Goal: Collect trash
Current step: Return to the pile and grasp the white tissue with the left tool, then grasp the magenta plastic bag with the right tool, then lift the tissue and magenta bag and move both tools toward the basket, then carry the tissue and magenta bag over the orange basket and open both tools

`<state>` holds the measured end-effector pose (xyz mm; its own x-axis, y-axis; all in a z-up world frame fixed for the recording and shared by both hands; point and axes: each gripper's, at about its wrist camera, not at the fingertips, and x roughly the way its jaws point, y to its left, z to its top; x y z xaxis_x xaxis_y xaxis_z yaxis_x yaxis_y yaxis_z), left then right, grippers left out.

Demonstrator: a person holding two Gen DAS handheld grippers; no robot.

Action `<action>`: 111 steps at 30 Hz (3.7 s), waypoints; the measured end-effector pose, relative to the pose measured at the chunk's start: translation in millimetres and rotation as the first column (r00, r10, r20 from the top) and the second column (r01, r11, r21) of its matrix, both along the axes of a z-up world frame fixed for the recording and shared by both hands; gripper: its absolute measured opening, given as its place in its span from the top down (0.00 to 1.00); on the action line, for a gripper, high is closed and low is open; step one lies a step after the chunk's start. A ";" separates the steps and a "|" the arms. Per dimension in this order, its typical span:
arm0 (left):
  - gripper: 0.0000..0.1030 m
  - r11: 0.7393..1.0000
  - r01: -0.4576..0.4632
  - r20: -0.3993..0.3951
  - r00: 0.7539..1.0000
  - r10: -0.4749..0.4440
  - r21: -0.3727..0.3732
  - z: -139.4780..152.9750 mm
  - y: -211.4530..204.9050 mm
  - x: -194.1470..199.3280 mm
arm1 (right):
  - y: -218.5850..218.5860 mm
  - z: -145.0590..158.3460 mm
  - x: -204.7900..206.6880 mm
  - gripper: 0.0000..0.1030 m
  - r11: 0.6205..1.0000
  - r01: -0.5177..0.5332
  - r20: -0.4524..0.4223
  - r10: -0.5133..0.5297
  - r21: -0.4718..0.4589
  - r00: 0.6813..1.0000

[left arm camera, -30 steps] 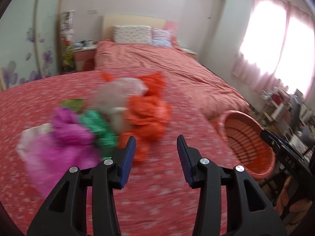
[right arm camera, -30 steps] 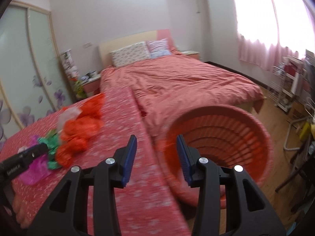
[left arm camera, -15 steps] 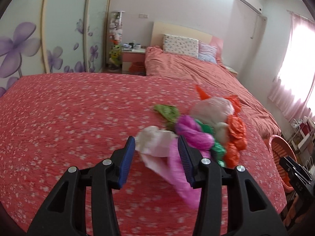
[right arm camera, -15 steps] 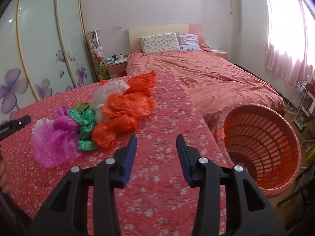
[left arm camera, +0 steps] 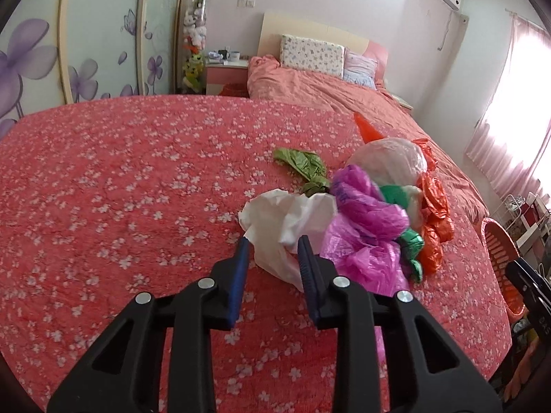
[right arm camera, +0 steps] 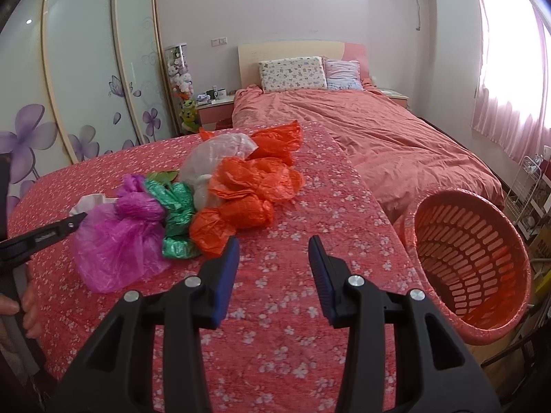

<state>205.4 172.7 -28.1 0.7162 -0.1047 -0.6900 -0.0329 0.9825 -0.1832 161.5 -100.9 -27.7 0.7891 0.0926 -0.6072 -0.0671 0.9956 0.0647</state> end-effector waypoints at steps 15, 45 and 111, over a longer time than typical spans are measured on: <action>0.93 0.999 -0.007 0.067 0.998 0.005 0.040 3.6 -4.8 6.7 | 33.8 -3.9 1.1 0.59 0.999 -0.046 -0.020 0.046 -0.015 0.999; 0.94 0.976 -0.216 0.154 0.965 0.212 0.011 32.1 114.5 -31.9 | 190.0 -49.1 45.9 0.93 0.962 -0.273 -0.196 0.265 -0.016 0.944; 0.93 0.840 0.537 0.225 0.830 -0.510 -0.076 58.9 -284.4 -4.5 | -219.9 28.9 -36.3 0.95 0.939 0.303 0.155 -0.328 0.164 0.932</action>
